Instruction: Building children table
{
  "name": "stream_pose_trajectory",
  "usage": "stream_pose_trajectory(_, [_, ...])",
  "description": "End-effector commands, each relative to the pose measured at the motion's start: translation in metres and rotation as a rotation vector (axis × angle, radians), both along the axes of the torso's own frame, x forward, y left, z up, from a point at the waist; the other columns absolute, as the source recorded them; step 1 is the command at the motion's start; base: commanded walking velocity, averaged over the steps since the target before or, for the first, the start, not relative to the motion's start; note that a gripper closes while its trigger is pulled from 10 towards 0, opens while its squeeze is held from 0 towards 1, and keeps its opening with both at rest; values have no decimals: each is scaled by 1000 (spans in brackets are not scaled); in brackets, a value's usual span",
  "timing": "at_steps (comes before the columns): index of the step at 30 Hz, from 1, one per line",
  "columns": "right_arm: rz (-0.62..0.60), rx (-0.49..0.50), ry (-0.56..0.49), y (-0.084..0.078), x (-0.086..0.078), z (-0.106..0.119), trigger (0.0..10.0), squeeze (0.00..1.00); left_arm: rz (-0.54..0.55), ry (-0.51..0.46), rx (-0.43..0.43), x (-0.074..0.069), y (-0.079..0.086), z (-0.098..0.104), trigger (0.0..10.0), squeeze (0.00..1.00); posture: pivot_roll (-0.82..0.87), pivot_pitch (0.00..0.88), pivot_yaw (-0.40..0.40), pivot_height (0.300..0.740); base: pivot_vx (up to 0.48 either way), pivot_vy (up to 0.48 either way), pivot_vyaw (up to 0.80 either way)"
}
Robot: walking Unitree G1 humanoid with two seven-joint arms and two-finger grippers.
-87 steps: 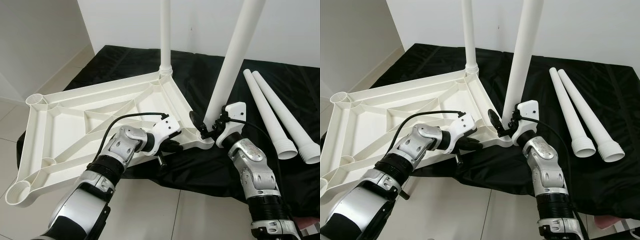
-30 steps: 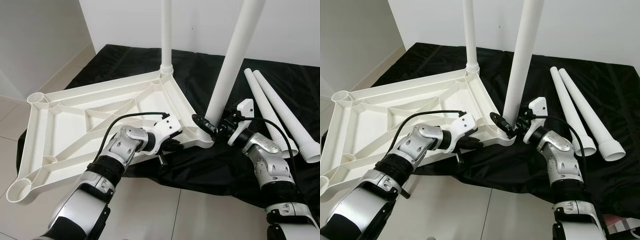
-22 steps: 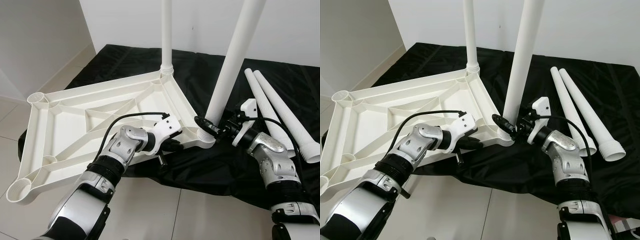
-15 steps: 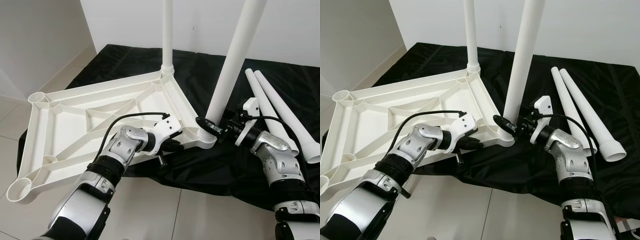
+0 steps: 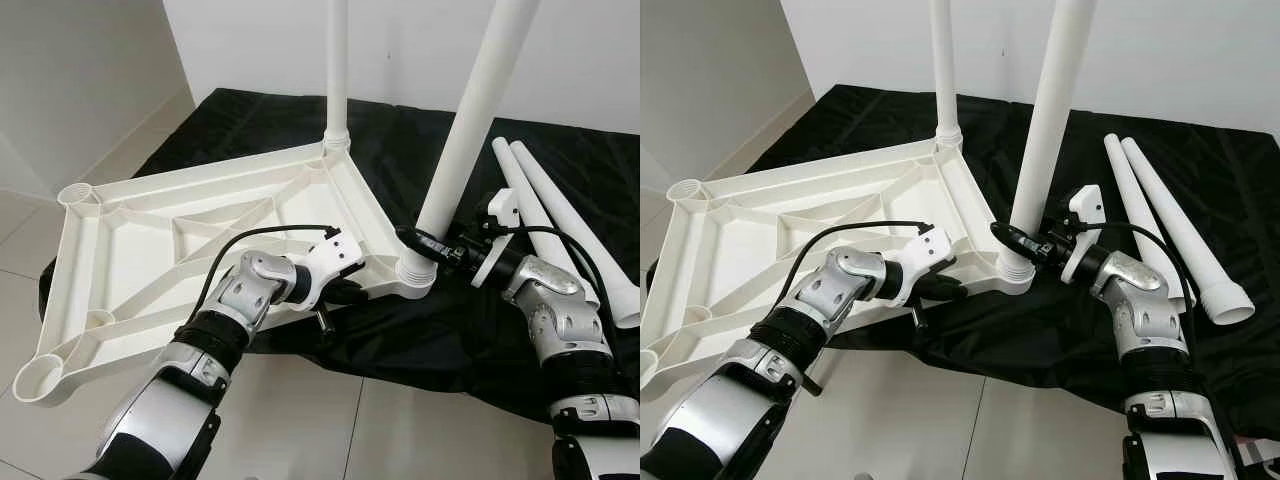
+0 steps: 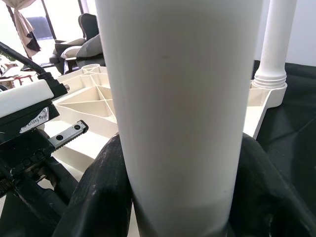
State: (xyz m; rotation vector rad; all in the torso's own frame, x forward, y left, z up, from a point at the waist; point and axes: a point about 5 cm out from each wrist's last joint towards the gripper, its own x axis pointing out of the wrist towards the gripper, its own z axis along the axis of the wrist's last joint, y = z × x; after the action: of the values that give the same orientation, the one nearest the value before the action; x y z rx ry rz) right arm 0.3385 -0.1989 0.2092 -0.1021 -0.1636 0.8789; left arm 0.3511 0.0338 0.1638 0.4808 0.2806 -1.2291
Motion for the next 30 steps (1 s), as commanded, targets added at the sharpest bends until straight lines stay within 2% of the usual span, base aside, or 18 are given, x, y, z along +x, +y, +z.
stream_pose_trajectory(1, [38,14,20,5,-3,-3,0,0,51,47,44,-1,8,-17,10000,0,-138,104,95,740,0,0,0])
stream_pose_trajectory(5, [33,14,20,6,-4,-4,0,0,52,46,44,-1,7,-16,10000,0,-139,113,96,740,0,0,0])
stream_pose_trajectory(6, [22,20,19,6,-5,-4,10000,0,53,46,43,-1,7,-16,10000,0,-139,113,96,740,0,0,0])
stream_pose_trajectory(13, [-43,60,-7,13,-8,0,10000,0,63,46,44,0,8,-16,10000,0,-142,117,95,740,0,0,0])
stream_pose_trajectory(18, [-177,93,-38,24,-6,4,10000,0,73,44,44,1,8,-16,10000,0,-144,113,93,740,0,0,0])
stream_pose_trajectory(23, [-266,129,-48,33,-6,6,10000,0,79,41,42,1,7,-16,10000,0,-147,105,89,740,0,0,0])
stream_pose_trajectory(25, [-266,129,-48,33,-6,6,10000,0,79,41,42,1,7,-16,10000,0,-147,105,89,740,0,0,0])
stream_pose_trajectory(27, [-309,145,-46,45,-8,3,10000,0,81,40,42,2,6,-16,10000,0,-146,96,88,740,0,0,0])
stream_pose_trajectory(29, [-309,145,-46,45,-8,3,10000,0,81,40,42,2,6,-16,10000,0,-146,96,88,740,0,0,0])
stream_pose_trajectory(30, [-347,160,-33,57,-10,-2,10000,0,80,40,42,1,6,-16,10000,0,-144,91,86,740,0,0,0])
